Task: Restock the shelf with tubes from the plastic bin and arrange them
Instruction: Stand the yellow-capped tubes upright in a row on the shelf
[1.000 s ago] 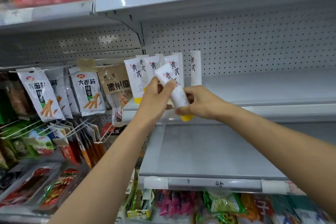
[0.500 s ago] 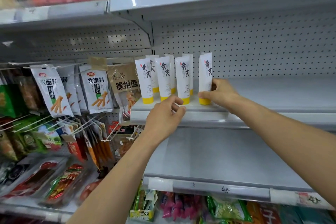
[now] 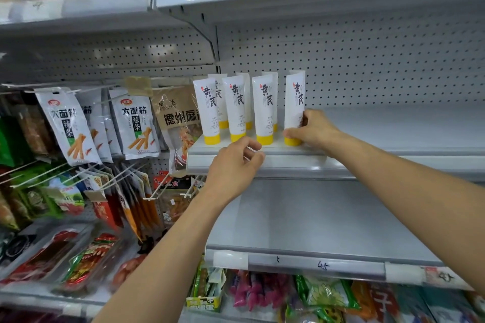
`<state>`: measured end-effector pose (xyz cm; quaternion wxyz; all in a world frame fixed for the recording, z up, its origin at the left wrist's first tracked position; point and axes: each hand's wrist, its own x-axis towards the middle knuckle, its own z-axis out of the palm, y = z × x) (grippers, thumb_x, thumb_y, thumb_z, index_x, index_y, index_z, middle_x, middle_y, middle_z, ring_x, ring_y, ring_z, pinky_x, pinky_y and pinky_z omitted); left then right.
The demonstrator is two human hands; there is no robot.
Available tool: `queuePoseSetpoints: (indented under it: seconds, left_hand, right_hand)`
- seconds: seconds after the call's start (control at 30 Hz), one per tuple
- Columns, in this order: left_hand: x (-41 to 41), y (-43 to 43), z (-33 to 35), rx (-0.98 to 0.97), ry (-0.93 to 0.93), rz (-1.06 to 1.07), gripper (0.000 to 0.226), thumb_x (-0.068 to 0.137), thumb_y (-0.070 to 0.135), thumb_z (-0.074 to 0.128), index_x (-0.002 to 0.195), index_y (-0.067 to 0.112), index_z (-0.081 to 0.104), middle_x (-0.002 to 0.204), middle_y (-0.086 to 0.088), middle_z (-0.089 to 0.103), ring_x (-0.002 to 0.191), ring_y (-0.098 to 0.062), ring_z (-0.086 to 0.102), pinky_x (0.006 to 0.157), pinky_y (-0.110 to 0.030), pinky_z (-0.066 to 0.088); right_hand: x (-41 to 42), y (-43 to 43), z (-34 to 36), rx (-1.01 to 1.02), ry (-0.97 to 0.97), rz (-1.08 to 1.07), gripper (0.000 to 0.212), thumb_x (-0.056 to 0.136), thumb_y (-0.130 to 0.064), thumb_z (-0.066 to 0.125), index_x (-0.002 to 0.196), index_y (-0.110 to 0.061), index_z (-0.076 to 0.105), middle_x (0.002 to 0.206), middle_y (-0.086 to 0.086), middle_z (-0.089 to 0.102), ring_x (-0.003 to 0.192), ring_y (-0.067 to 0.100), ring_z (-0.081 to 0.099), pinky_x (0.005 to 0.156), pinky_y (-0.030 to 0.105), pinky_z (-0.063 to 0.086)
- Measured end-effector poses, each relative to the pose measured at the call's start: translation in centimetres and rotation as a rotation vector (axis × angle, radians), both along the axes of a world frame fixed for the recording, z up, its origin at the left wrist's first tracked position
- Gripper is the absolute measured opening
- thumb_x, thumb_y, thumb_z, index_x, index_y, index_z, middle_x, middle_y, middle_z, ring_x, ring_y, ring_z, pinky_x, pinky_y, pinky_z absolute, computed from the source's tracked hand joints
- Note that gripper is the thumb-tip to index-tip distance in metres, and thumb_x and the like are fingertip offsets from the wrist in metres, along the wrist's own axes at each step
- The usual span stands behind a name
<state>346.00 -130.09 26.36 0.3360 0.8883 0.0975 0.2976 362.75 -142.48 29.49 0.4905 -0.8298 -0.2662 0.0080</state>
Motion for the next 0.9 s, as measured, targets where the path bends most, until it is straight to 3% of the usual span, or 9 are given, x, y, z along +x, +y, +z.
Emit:
queuePoseSetpoints:
  seconds: [0.1,0.2,0.3,0.43,0.63,0.7,0.8,0.9]
  left_hand:
    - [-0.8,0.4,-0.3,0.032,0.017,-0.010,0.015,0.092,0.031,0.057,0.105,0.026,0.061,0.089,0.011,0.065,0.080,-0.008,0.060,0.083,-0.036,0.052]
    - [-1.9,1.2,-1.3,0.042,0.026,-0.016,0.016,0.092,0.032,0.057,0.106,0.025,0.061,0.086,0.013,0.064,0.080,-0.006,0.060,0.082,-0.036,0.053]
    - [-3.0,2.1,-3.5,0.006,0.059,-0.031,0.014,0.091,0.033,0.058,0.104,0.028,0.061,0.085,0.016,0.063,0.079,-0.008,0.061,0.079,-0.039,0.055]
    - [-4.8,3.3,-7.7,-0.049,0.170,-0.053,0.019,0.091,0.033,0.058,0.107,0.023,0.062,0.089,0.008,0.066,0.082,-0.016,0.064,0.078,-0.041,0.056]
    - [-7.8,6.7,-17.8,-0.217,0.435,-0.011,0.014,0.088,0.036,0.060,0.098,0.027,0.061,0.087,0.004,0.068,0.084,-0.021,0.066,0.081,-0.043,0.054]
    - [-9.0,7.8,-22.8,-0.334,0.534,0.004,0.021,0.083,0.040,0.059,0.096,0.024,0.062,0.092,-0.002,0.069,0.087,-0.025,0.066,0.081,-0.048,0.054]
    - [-11.1,9.4,-30.7,-0.493,0.696,0.054,0.012,0.076,0.037,0.061,0.084,0.029,0.062,0.094,-0.009,0.069,0.089,-0.031,0.066,0.080,-0.054,0.054]
    - [-12.5,10.5,-37.7,-0.566,0.826,0.114,0.014,0.067,0.036,0.059,0.078,0.028,0.061,0.095,-0.014,0.070,0.094,-0.036,0.066,0.085,-0.053,0.053]
  right_hand:
    - [-0.8,-0.7,-0.3,-0.021,-0.089,-0.090,0.042,0.077,-0.024,0.075,0.113,-0.010,0.057,0.099,-0.002,0.062,0.093,0.018,0.059,0.078,0.028,0.046]
    - [-3.2,-2.0,-1.5,0.047,-0.430,-0.214,0.034,0.086,-0.020,0.062,0.118,-0.013,0.054,0.103,-0.003,0.056,0.098,0.019,0.054,0.087,0.038,0.047]
    - [-6.3,-2.4,-4.1,0.017,-0.642,-0.097,0.024,0.087,-0.015,0.056,0.111,-0.018,0.057,0.097,-0.008,0.056,0.083,0.014,0.055,0.077,0.034,0.048]
    - [-9.8,-1.1,-9.3,-0.141,-0.651,0.041,0.020,0.088,-0.014,0.058,0.108,-0.017,0.059,0.098,-0.006,0.060,0.081,0.014,0.058,0.072,0.031,0.048]
    - [-13.6,1.8,-20.4,-0.487,-0.333,0.241,0.025,0.089,-0.024,0.059,0.113,-0.020,0.058,0.105,-0.005,0.061,0.091,0.017,0.059,0.077,0.036,0.050]
    - [-14.3,2.2,-25.0,-0.566,-0.161,0.325,0.021,0.087,-0.023,0.060,0.108,-0.021,0.060,0.100,-0.002,0.063,0.091,0.020,0.061,0.077,0.038,0.052]
    - [-15.0,2.7,-32.4,-0.721,0.044,0.403,0.019,0.088,-0.025,0.059,0.106,-0.019,0.060,0.100,-0.002,0.063,0.095,0.020,0.062,0.080,0.035,0.051]
    - [-15.2,3.3,-39.9,-0.784,0.246,0.416,0.020,0.088,-0.024,0.060,0.106,-0.017,0.063,0.104,0.000,0.065,0.100,0.021,0.062,0.087,0.037,0.050]
